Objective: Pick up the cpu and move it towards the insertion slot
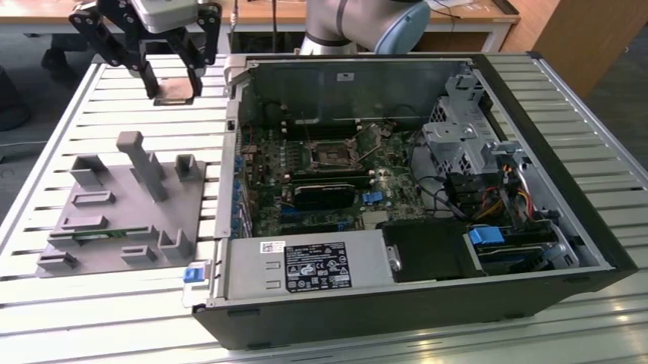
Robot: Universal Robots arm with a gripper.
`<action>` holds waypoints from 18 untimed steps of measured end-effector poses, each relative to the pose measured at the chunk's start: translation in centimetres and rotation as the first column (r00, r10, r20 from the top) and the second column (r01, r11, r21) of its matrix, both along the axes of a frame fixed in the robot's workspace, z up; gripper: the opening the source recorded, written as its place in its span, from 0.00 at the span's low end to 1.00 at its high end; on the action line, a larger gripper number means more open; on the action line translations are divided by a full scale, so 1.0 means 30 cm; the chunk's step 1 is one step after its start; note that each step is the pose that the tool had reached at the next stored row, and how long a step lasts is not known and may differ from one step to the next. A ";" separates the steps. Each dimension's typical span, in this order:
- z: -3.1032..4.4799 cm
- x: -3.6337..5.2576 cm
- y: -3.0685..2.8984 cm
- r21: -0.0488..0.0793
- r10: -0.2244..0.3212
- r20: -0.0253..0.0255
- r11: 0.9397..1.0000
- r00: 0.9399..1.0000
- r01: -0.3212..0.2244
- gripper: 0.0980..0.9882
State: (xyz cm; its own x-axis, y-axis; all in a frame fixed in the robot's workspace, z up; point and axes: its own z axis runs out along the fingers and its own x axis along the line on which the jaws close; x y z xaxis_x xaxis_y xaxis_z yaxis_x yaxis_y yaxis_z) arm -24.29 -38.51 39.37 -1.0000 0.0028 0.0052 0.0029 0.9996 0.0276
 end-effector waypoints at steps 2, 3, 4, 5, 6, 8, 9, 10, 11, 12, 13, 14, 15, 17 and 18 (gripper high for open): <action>0.000 0.008 0.000 0.000 0.000 0.000 1.000 1.000 0.000 0.50; 0.000 0.012 0.000 0.000 0.000 0.000 1.000 1.000 0.000 0.50; 0.000 0.016 0.000 0.000 0.000 0.000 1.000 1.000 0.000 0.50; 0.000 0.020 0.000 0.000 0.000 0.000 1.000 1.000 0.000 0.50; 0.000 0.026 0.000 0.000 0.000 0.000 1.000 1.000 0.000 0.50; 0.000 0.035 0.000 0.000 0.000 0.000 1.000 1.000 0.000 0.50; 0.000 0.040 0.000 0.000 0.000 0.000 1.000 1.000 0.000 0.50; 0.000 0.044 0.000 0.000 0.000 0.000 1.000 1.000 0.000 0.50; 0.000 0.048 0.000 0.000 0.000 0.000 1.000 1.000 0.000 0.50; 0.000 0.052 0.000 0.000 0.000 0.000 1.000 1.000 0.000 0.50; 0.000 0.056 0.000 0.000 0.000 0.000 1.000 1.000 0.000 0.50; 0.000 0.060 0.000 0.000 0.000 0.000 1.000 1.000 0.000 0.50; 0.000 0.064 0.000 0.000 0.000 0.000 1.000 1.000 0.000 0.50; 0.000 0.072 0.000 0.000 0.000 0.000 1.000 1.000 0.000 0.50; 0.000 0.076 0.000 0.000 0.000 0.000 1.000 1.000 0.000 0.50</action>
State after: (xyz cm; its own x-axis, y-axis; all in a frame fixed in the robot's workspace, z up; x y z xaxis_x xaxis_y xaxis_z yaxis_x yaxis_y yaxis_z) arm -22.00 -38.51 39.36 -1.0000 0.0027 0.0051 0.0029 0.9996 0.0277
